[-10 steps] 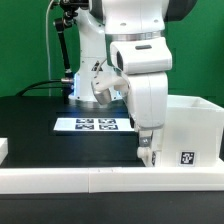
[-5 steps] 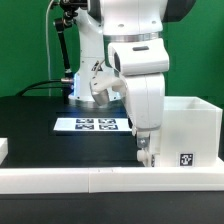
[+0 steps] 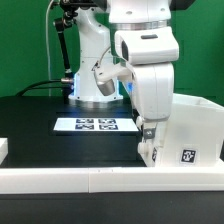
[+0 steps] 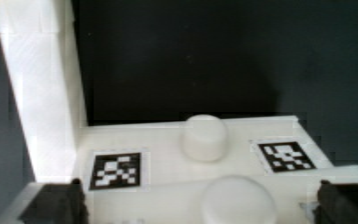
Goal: Assemble drawer
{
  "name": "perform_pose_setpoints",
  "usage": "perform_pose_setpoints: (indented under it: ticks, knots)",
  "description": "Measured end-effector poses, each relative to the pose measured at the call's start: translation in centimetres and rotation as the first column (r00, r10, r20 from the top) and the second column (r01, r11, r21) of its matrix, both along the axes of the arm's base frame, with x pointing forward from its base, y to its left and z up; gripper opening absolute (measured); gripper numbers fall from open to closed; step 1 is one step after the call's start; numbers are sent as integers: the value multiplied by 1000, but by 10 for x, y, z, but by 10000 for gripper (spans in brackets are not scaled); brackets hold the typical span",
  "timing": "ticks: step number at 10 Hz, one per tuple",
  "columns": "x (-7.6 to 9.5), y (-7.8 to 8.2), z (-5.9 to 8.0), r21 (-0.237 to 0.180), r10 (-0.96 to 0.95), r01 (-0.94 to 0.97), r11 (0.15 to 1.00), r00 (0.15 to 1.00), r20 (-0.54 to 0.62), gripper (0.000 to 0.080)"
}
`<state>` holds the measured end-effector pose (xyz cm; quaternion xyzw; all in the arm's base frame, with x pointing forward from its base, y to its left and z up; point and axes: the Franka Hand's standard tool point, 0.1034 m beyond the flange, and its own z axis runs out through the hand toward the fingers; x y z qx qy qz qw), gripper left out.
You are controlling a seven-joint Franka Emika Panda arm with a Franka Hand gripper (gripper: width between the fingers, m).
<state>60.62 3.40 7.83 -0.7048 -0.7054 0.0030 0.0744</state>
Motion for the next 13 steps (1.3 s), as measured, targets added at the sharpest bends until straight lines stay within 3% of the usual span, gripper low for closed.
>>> perform_pose_setpoints:
  ticks: [7,10,13]
  knots:
    - [-5,0,-4,-1,-23,23,1000,1000,-10,649]
    - [-4,-35,-4,5,57,-57,998,998,1,649]
    - [0,-57,12,-7,46,-46,999,998,46,649]
